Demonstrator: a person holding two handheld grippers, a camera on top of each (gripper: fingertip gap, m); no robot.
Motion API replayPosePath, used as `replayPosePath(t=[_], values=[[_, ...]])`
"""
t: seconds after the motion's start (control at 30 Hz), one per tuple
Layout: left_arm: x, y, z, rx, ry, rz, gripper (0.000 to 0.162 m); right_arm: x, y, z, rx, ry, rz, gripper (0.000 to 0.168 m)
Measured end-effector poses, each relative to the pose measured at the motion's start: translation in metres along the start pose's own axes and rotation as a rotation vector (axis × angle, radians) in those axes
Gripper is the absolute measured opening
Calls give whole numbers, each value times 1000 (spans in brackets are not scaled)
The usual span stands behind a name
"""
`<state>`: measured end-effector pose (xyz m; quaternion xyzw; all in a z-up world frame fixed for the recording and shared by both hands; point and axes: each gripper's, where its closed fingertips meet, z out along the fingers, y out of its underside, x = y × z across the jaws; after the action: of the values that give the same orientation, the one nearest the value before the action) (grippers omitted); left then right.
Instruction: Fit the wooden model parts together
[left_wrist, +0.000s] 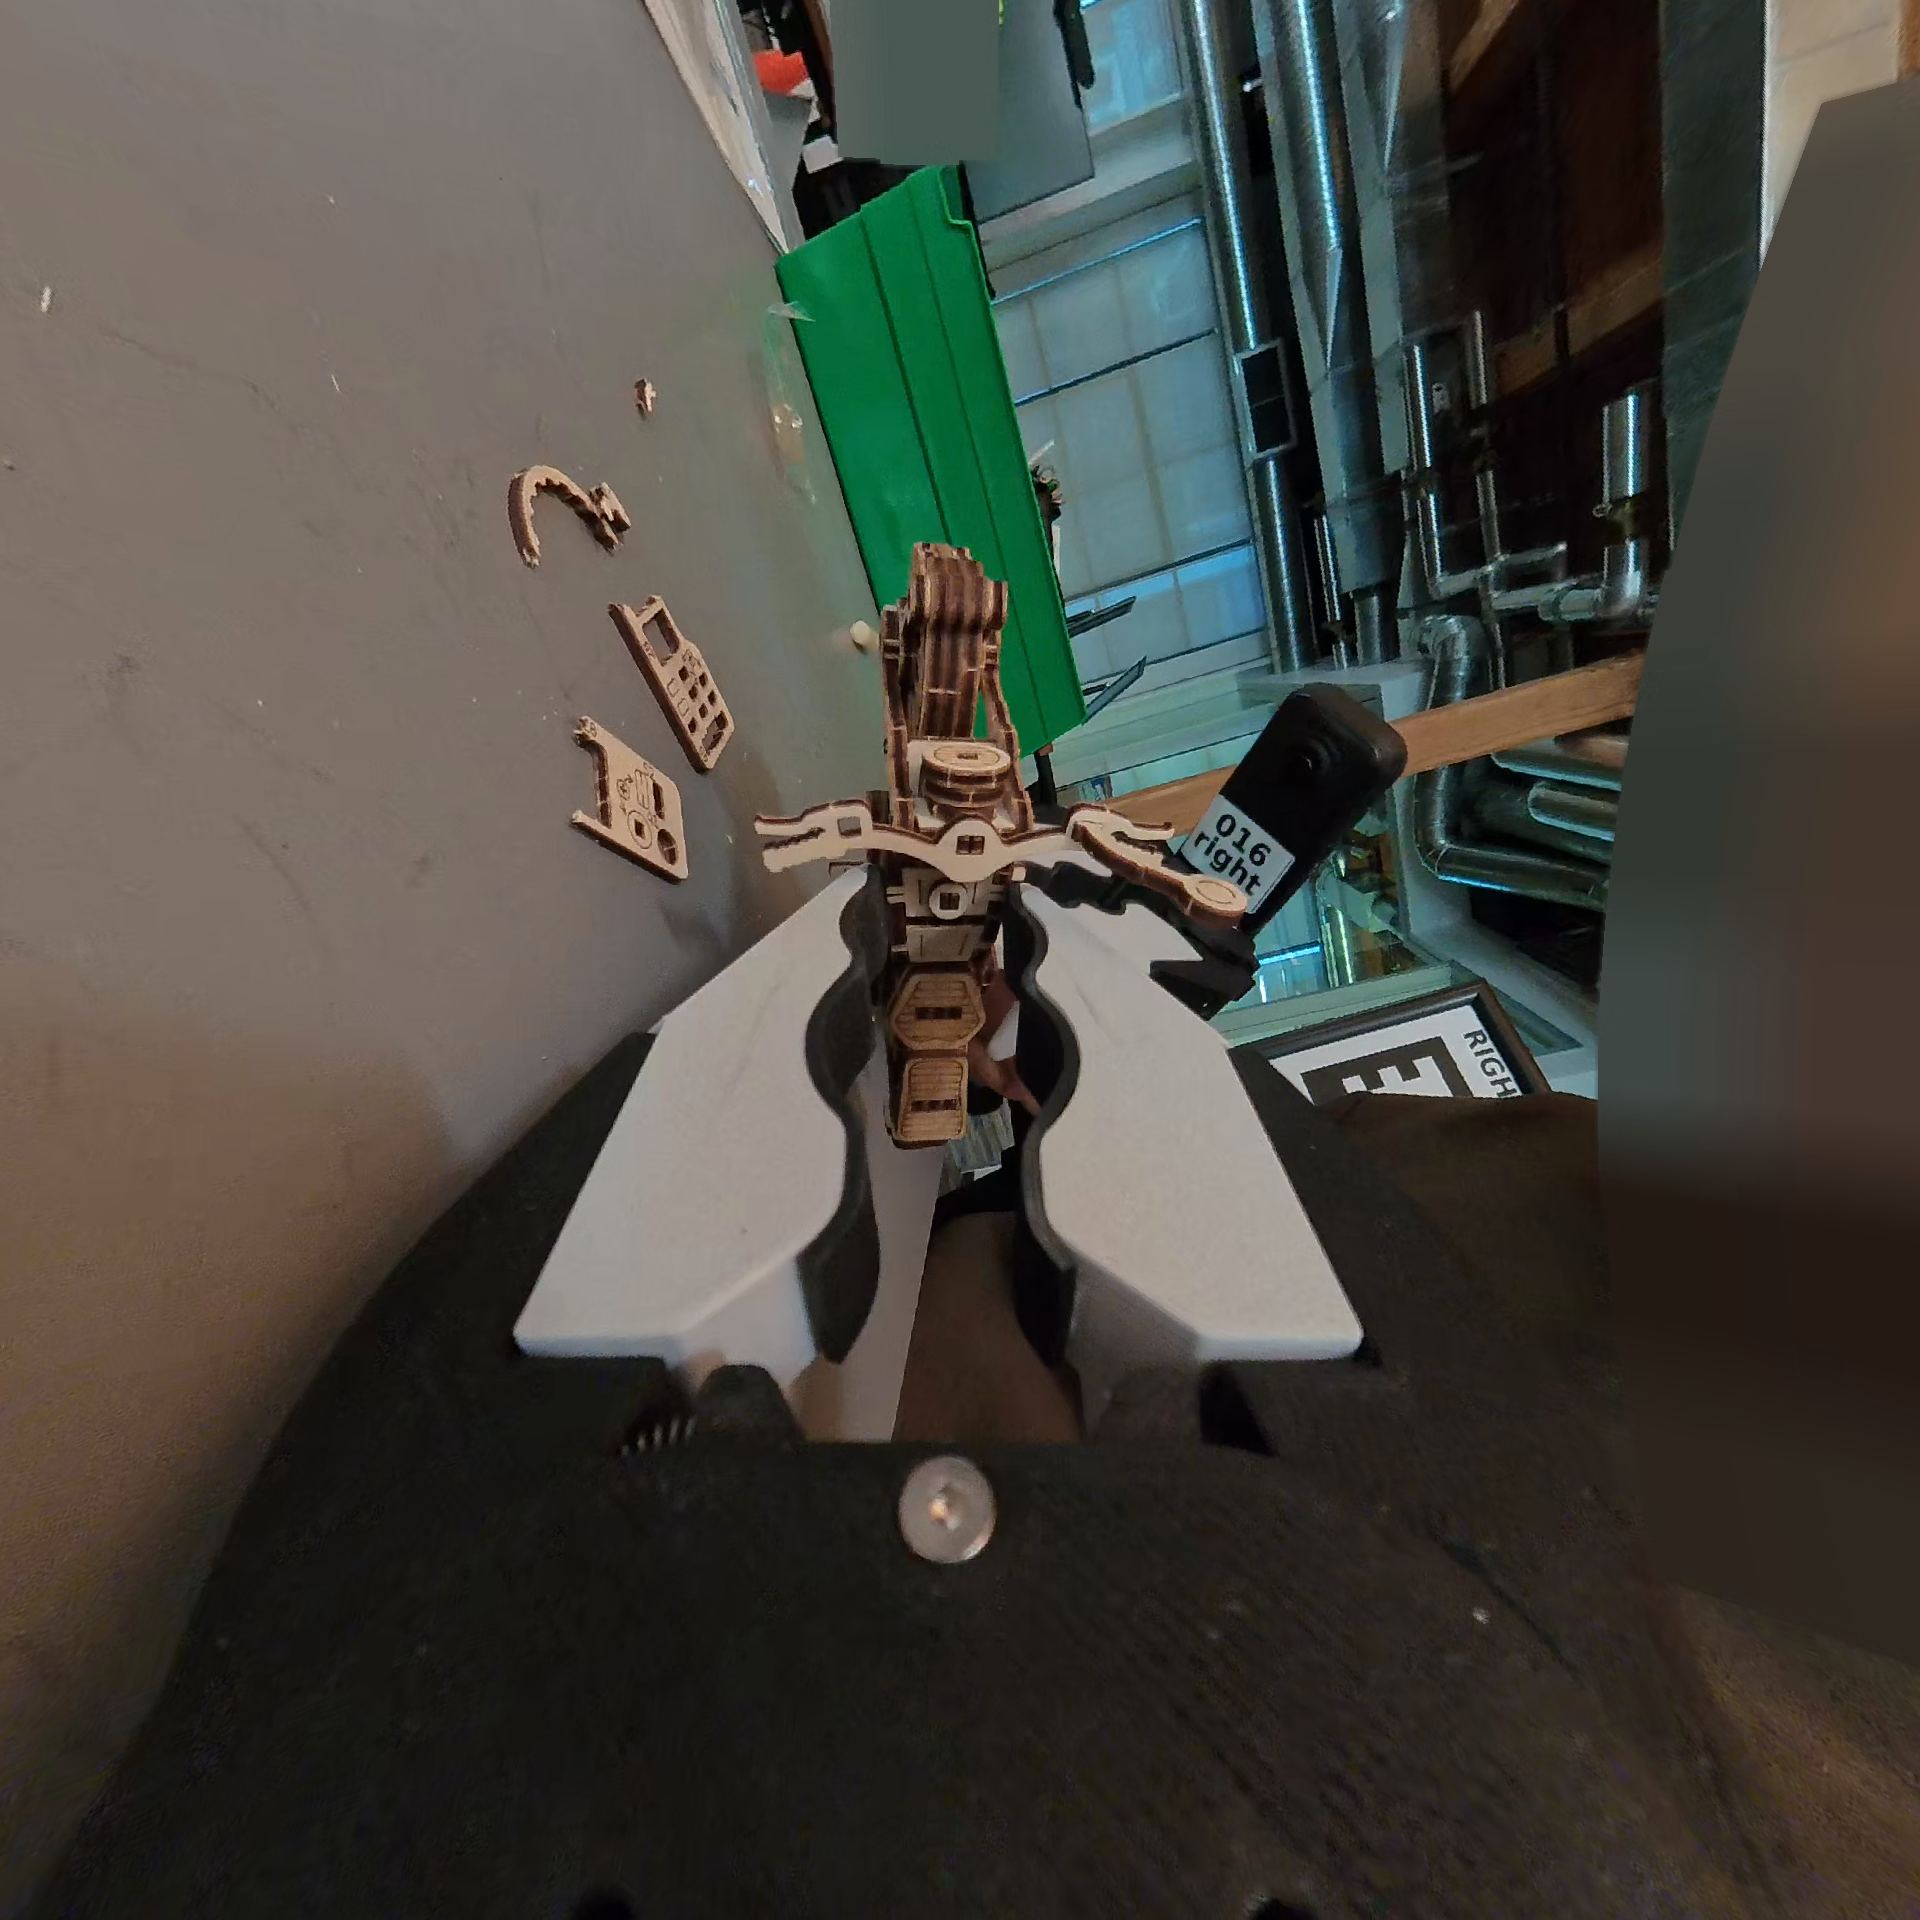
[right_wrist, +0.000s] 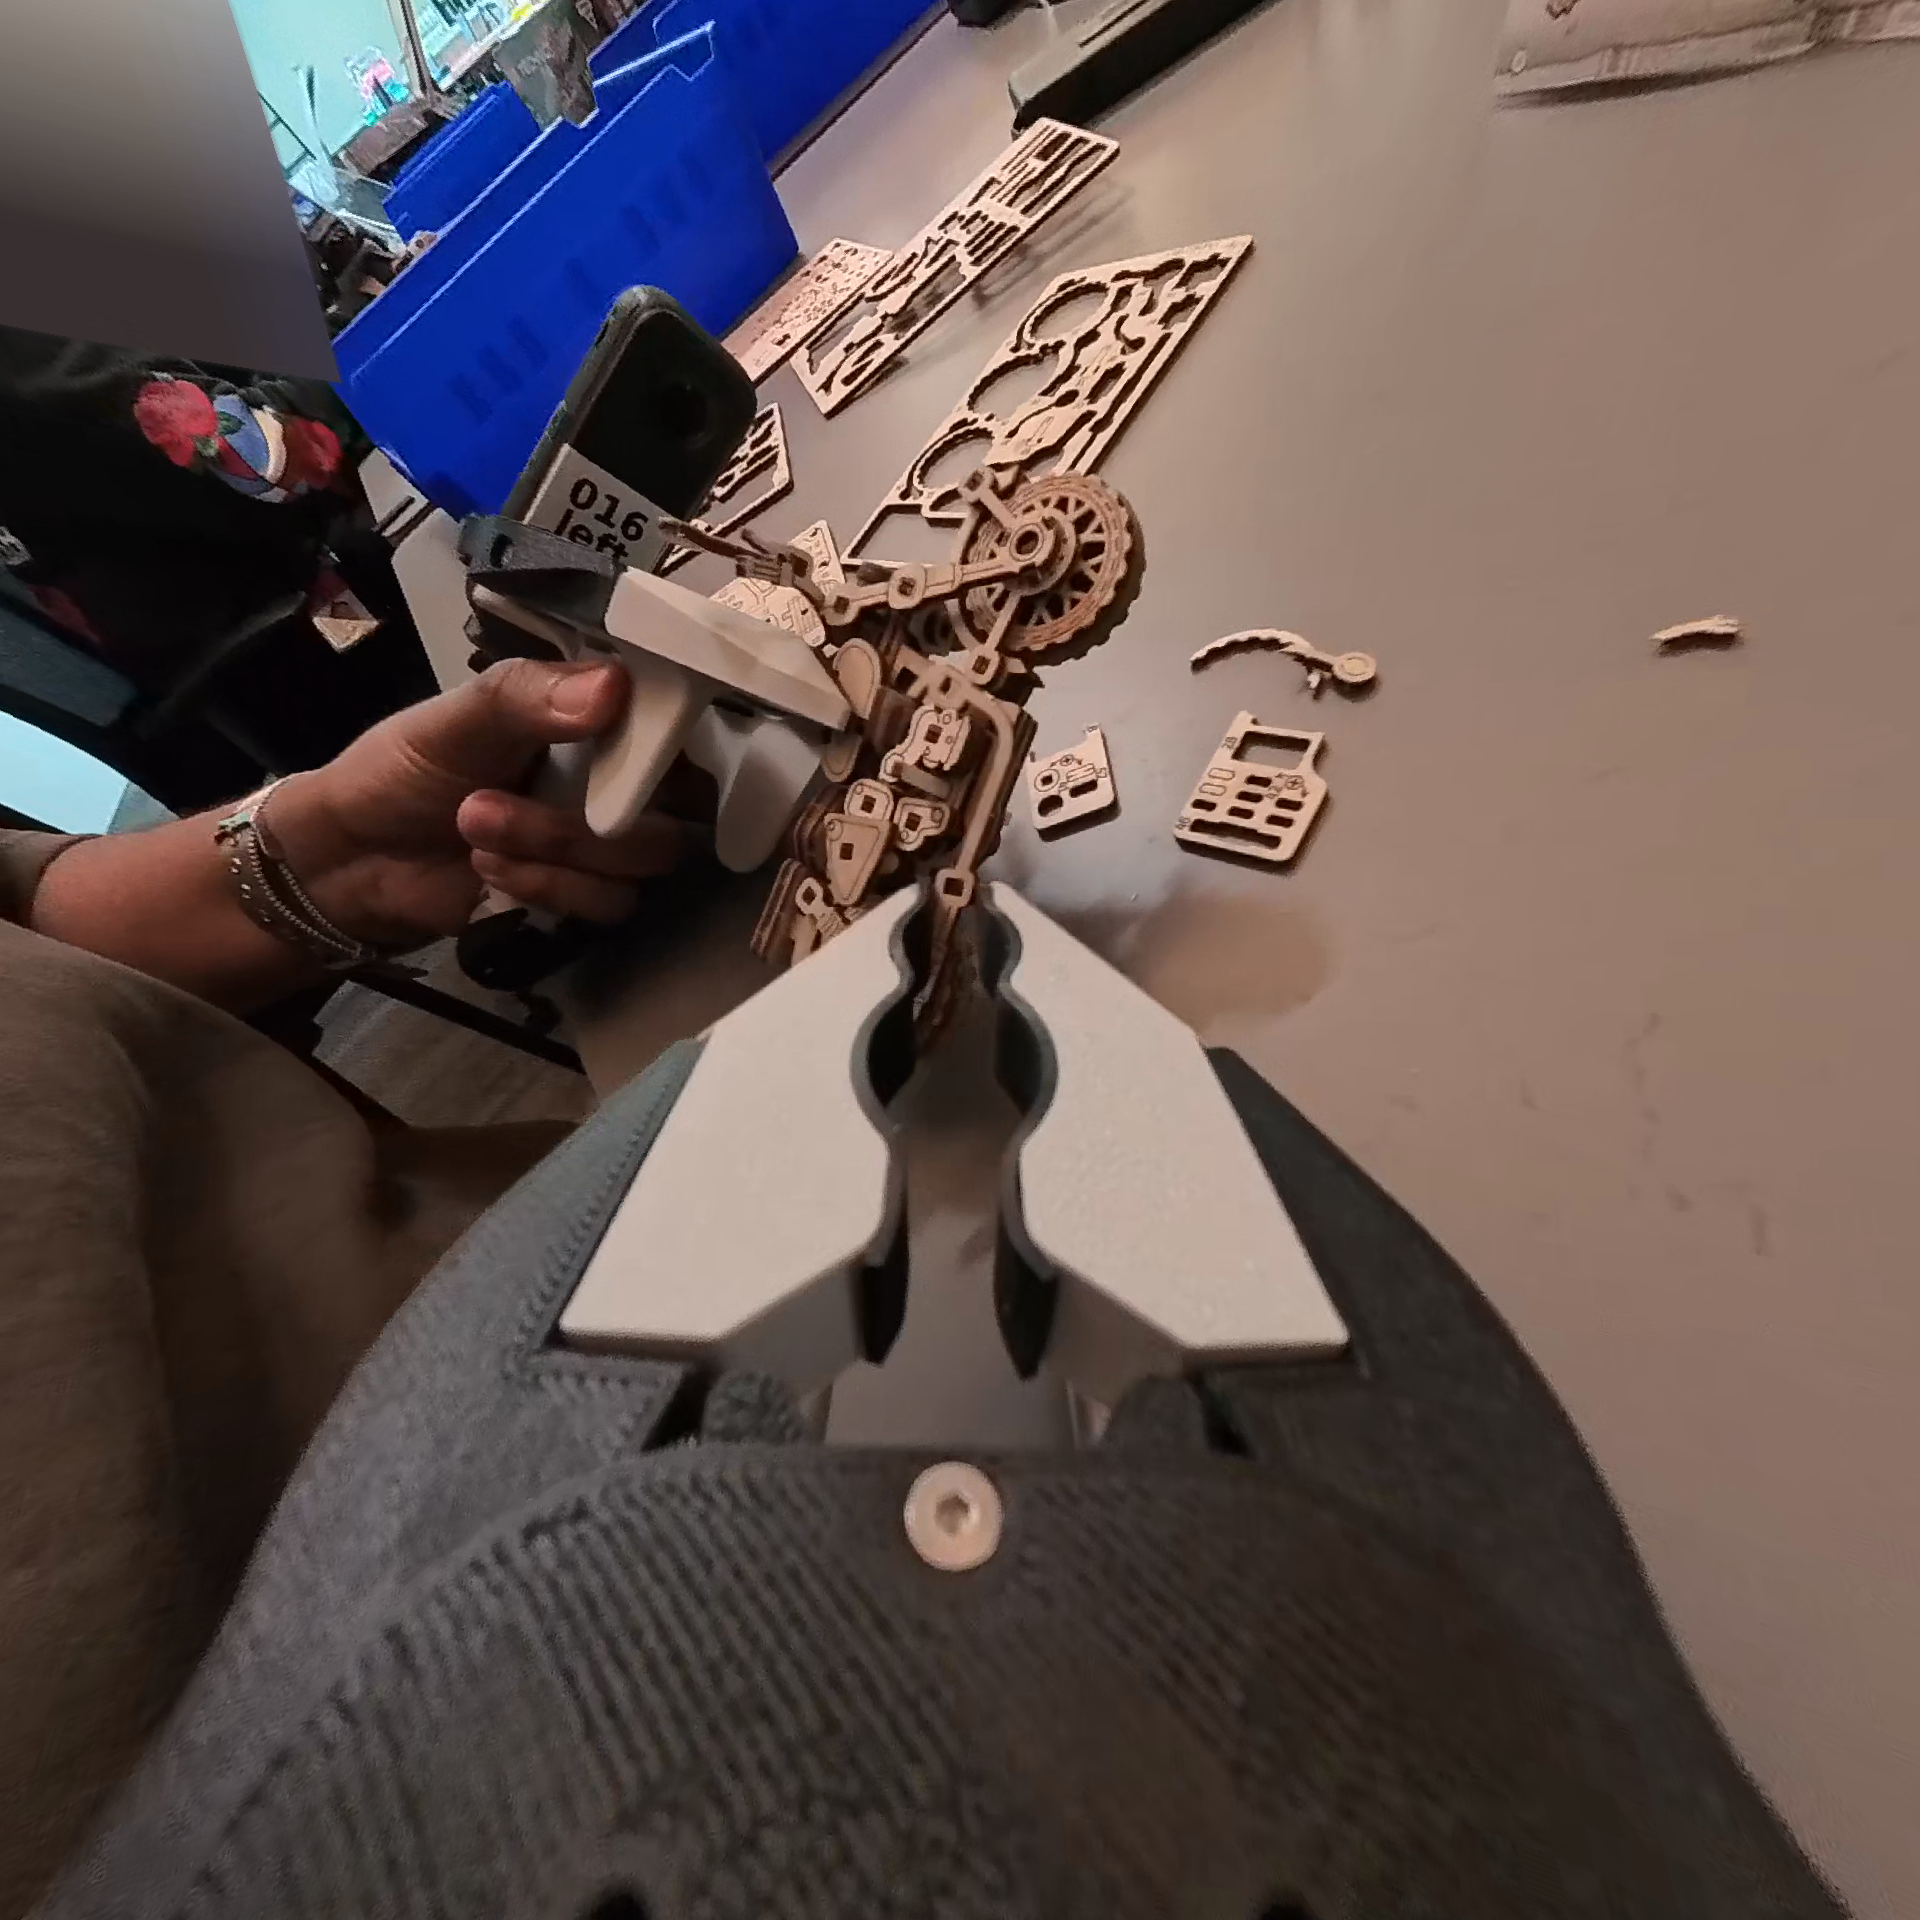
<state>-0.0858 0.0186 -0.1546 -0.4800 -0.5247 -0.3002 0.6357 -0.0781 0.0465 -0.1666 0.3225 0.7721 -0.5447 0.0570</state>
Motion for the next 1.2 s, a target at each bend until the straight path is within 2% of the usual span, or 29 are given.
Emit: replayPosePath(t=[0.73,1.2], values=[[-1,0,0,0,-4,1,19,-2,-1,1,-21,84,-167,7],[0,0,0,3,0,-3,19,2,-6,-4,24,62,-94,6]])
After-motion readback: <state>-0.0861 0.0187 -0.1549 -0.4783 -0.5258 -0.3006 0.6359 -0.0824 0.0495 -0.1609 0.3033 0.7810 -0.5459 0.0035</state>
